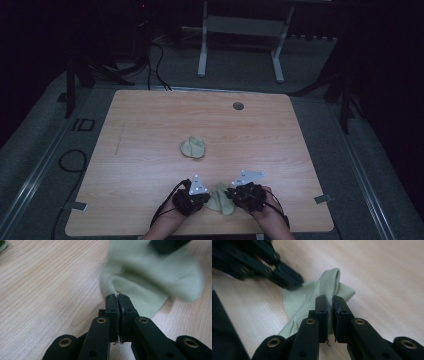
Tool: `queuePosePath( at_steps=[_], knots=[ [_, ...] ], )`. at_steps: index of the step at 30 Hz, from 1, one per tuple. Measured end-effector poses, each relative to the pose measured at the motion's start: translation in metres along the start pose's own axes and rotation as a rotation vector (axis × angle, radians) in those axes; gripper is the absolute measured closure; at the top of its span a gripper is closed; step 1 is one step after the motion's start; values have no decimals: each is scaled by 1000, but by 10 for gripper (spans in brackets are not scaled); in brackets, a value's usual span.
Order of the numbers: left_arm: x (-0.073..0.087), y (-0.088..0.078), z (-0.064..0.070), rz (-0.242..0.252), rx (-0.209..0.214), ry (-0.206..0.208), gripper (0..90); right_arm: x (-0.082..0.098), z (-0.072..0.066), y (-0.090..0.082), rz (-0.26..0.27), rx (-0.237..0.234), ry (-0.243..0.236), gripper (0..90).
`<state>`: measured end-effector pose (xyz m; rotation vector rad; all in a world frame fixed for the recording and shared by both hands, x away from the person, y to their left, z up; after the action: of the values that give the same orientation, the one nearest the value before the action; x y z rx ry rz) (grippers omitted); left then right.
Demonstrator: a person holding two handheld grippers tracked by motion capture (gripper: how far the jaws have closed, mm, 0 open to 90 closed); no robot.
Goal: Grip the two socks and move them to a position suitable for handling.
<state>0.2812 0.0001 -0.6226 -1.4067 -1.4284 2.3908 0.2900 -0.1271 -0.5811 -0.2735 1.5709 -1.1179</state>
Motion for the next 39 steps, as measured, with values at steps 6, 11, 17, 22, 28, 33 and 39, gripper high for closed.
queuePosePath(
  at_steps=[6,11,17,22,28,33,39],
  knots=[
    [0,0,0,-2,2,5,877,-2,12,-32,64,36,56,835],
    [0,-1,-1,-15,4,16,878,13,25,-47,79,69,110,834],
    [1,-3,-4,-22,12,32,877,39,37,-47,41,71,174,831],
    [0,-2,-5,-20,18,36,875,62,41,-40,12,73,219,818],
    [1,-3,-1,-35,26,53,874,83,44,-35,-33,67,245,798],
    [4,-4,6,-44,35,61,874,90,49,-33,-49,77,257,787],
    [3,-5,6,-24,44,60,777,89,48,-32,-39,64,259,606]
  ],
)
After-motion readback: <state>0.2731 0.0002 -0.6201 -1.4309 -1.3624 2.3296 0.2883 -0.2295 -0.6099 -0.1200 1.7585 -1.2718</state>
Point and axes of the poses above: each handheld gripper's, and its own axes: y roughly forward along the jaws, x roughly out of its underside, z roughly to its right, the point moved 8 cm from there along y, roughly forward along the jaws, and after that the axes turned 9 degrees about -y, right-handed, at the moved point
